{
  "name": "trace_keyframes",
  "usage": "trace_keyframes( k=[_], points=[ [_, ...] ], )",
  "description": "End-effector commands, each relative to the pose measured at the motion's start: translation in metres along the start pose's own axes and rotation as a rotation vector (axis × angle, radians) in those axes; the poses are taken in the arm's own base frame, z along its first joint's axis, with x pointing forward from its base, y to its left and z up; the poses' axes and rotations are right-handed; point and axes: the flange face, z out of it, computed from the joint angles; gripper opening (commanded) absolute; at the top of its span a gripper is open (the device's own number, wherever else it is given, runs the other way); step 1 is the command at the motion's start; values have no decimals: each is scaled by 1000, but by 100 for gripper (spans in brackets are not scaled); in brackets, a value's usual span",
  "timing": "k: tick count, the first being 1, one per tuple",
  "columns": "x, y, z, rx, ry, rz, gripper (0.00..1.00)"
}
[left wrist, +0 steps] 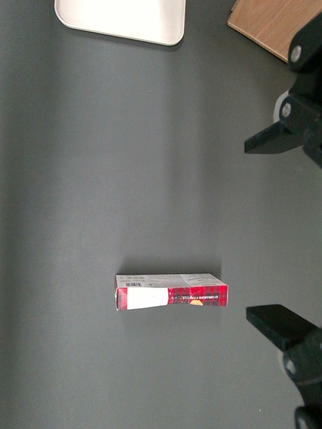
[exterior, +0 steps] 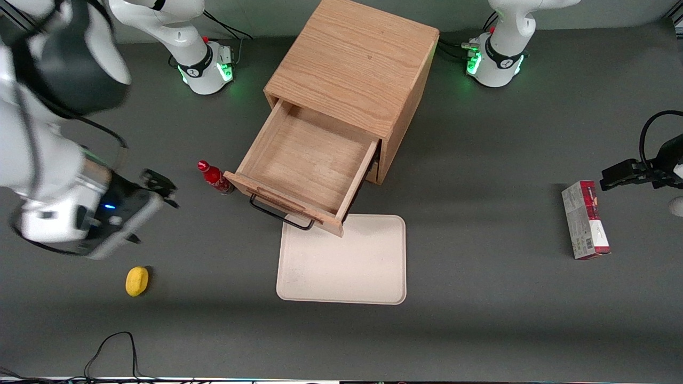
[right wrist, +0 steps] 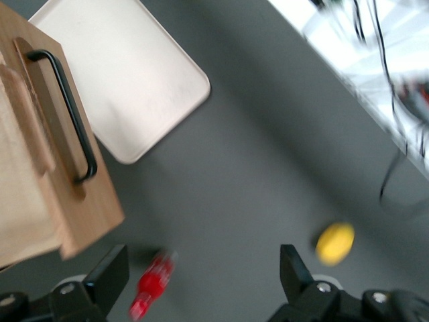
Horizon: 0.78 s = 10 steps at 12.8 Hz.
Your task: Open upper drawer
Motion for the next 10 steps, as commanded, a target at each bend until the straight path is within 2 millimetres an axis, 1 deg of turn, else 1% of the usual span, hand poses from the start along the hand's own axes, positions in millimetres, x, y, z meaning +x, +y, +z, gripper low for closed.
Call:
trace_keyframes(
  k=[1,2,3,4,5,7,8,10],
  points=[
    [-78,5,-5,34,-50,262,100],
    [-105,4,-12,47,-46,396,100],
    [-124,-7,-15,52,-56,510,100],
    [-140,-17,-20,47,-59,581,100],
    [-155,-25,-20,49,-65,609,100],
    [-184,-40,-29,18,-61,626,100],
    [-190,-44,-32,12,-60,670,100],
    [-187,-42,-38,-48,-61,703,100]
  ],
)
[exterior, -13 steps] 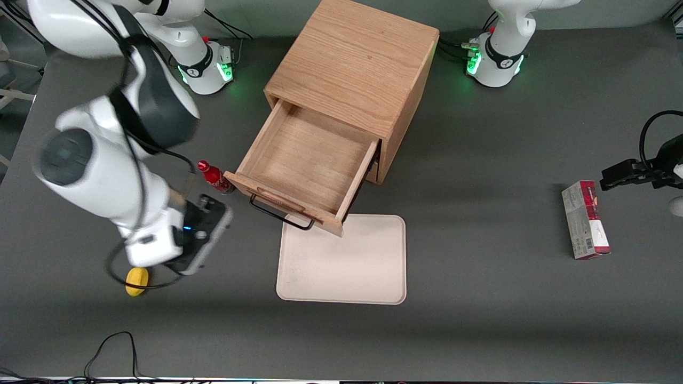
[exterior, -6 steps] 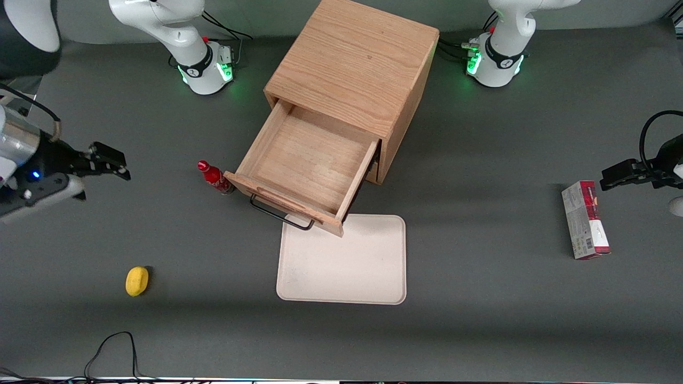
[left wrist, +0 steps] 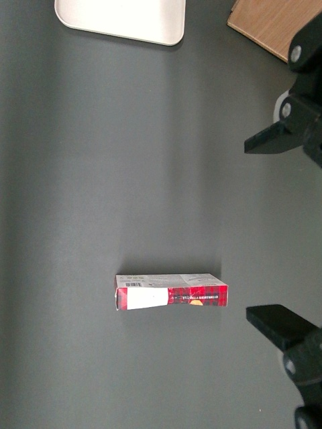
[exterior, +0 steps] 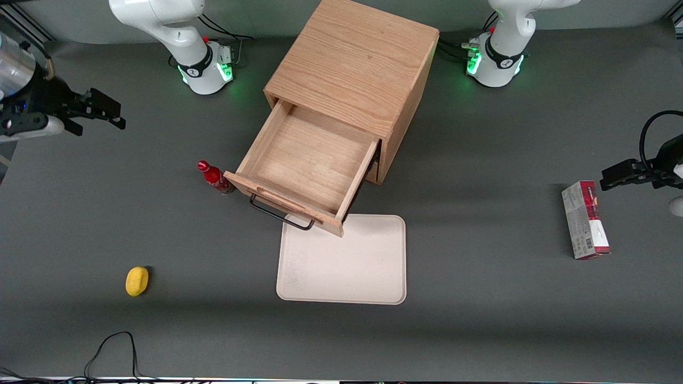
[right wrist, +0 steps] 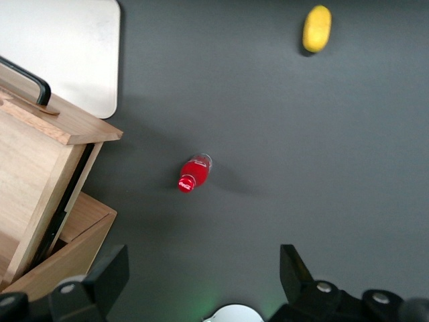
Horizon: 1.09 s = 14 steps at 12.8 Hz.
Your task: Open upper drawer
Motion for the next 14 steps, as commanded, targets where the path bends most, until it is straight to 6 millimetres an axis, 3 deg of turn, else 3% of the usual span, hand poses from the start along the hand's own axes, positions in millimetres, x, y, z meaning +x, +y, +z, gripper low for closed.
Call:
trace_keyframes(
  k=[1,4,14],
  points=[
    [0,0,-1,-59,28,44,100],
    [7,2,10,-95,11,41,100],
    [12,-3,15,3,-7,109,100]
  ],
)
